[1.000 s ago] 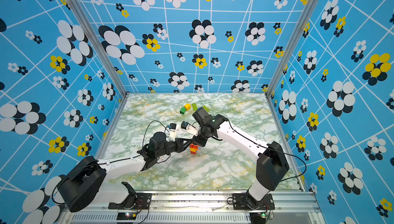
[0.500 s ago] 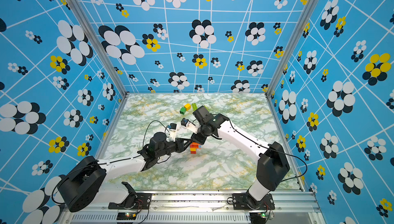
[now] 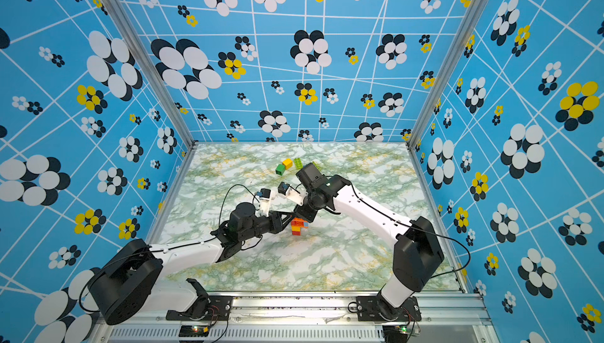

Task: Assemble the letter p with lego
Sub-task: Assemble the lego brick with the lego brick.

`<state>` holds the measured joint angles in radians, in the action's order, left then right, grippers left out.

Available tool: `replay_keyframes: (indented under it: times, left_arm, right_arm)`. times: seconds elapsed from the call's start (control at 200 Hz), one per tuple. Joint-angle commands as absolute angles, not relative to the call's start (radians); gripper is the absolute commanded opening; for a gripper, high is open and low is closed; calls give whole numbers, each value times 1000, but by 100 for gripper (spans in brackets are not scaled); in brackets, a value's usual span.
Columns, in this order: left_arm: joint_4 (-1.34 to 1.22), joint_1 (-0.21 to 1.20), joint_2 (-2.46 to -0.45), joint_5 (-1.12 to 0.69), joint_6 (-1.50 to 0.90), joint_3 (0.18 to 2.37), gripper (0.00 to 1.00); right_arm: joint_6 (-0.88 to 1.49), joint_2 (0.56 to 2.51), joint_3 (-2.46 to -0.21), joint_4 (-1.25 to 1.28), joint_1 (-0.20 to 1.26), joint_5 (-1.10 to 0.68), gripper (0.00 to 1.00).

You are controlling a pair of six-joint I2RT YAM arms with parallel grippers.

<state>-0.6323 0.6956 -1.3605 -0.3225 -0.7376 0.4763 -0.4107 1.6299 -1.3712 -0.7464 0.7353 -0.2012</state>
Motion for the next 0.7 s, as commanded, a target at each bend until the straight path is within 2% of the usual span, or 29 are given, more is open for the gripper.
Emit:
replay_keyframes:
  times: [0.0,0.49,0.695]
  left_arm:
    - [-482,708,-1399,-305,-700,468,34]
    - [-426,719,-1394,-288,-673,469,32]
    - [-421,720,-1394,-287,-668,461,32]
  right_arm:
    - [-425,1699,-1339,-777,733,-177,32]
    - [-420,1705,-1312,-768,738,-164,29]
    - [-394,1644,-1322,-734,737,-198,34]
